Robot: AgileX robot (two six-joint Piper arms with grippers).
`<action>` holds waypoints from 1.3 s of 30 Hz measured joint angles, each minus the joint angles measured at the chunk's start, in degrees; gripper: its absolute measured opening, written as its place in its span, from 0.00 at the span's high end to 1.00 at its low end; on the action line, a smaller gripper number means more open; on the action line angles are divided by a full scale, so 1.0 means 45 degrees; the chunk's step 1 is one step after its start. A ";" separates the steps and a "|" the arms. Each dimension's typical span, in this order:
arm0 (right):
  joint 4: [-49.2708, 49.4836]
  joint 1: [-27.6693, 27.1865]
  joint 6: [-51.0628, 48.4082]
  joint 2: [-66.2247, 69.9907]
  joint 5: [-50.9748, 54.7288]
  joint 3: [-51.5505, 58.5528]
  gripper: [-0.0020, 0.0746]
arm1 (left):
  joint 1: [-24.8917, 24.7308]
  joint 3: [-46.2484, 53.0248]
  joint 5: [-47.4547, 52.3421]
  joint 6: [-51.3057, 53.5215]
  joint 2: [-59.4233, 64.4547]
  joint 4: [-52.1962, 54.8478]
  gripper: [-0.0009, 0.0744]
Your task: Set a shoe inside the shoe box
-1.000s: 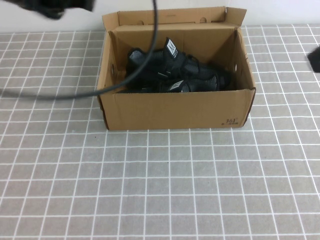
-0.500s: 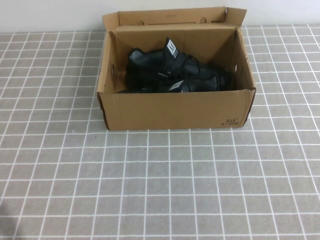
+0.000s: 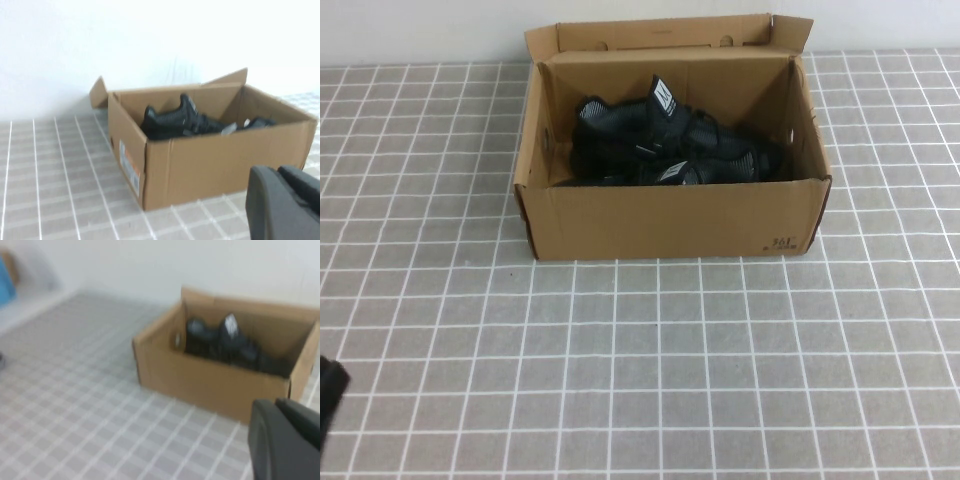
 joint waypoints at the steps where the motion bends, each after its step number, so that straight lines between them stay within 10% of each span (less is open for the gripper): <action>1: 0.0019 0.0000 0.0000 -0.0193 -0.0555 0.0522 0.99 | 0.0000 0.0391 -0.0297 -0.0008 -0.0021 0.0000 0.99; 12: 0.0048 0.0000 0.0000 -0.0187 -0.6080 0.5166 0.99 | 0.0000 0.3506 -0.2440 0.0775 -0.0021 0.0000 0.99; 34: -0.0838 0.0000 0.0032 -0.0187 -0.5759 0.6106 0.99 | 0.0000 0.3506 -0.0313 0.0931 -0.0021 0.0000 0.99; 39: -0.0985 -0.1629 0.0085 -0.0211 -0.6176 0.6221 0.99 | 0.0000 0.3506 -0.0280 0.0931 -0.0021 0.0000 0.99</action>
